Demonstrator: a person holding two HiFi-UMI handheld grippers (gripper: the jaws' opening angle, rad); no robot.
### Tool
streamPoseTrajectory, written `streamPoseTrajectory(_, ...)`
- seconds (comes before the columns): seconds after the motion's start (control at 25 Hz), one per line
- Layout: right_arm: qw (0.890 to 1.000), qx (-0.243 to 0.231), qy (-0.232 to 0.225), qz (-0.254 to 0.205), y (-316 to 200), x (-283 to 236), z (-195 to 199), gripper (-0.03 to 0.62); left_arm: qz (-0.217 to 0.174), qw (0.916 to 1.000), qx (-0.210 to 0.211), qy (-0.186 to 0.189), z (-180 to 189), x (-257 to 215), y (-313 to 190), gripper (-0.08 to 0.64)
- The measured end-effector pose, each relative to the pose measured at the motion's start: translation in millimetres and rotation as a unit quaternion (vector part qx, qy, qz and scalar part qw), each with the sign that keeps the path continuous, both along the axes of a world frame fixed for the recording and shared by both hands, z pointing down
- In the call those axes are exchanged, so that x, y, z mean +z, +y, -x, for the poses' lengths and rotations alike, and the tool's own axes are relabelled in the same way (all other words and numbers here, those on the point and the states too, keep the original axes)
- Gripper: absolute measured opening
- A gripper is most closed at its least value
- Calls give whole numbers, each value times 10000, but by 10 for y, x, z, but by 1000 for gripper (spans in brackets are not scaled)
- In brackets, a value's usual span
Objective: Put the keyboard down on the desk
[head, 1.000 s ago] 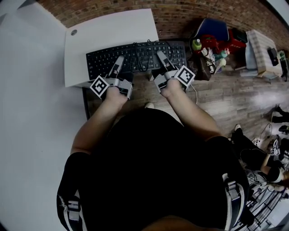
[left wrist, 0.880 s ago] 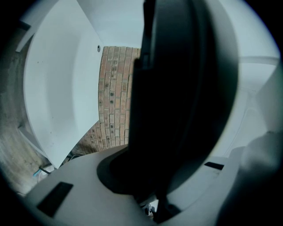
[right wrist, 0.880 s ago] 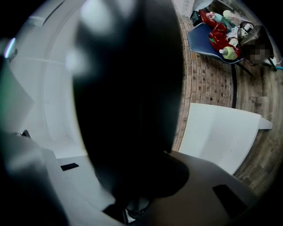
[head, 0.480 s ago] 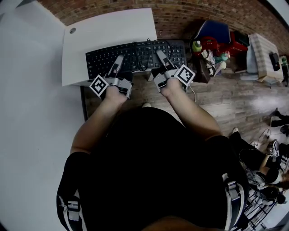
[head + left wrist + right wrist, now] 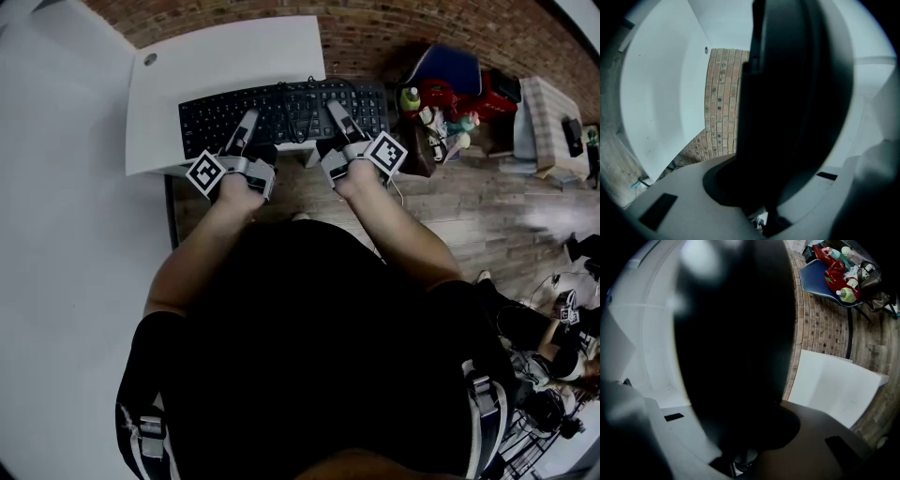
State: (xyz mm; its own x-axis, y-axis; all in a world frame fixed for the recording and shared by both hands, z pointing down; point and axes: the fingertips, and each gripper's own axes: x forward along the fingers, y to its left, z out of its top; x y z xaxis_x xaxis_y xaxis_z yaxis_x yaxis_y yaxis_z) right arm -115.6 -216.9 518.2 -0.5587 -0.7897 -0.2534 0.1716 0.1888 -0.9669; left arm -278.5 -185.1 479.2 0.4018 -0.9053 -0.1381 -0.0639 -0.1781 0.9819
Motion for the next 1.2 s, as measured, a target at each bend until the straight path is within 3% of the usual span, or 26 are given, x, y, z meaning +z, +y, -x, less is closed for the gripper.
streamPoseTrajectory(0.52,9998,-206,19,-68,-13,62,35,123,-50,9998,-180,38,14,53,53,84)
streamPoseTrajectory(1.2,9999,-109,35,-128,19,-22,5,123,-153,9998,-74,35,-9,-26,61,84)
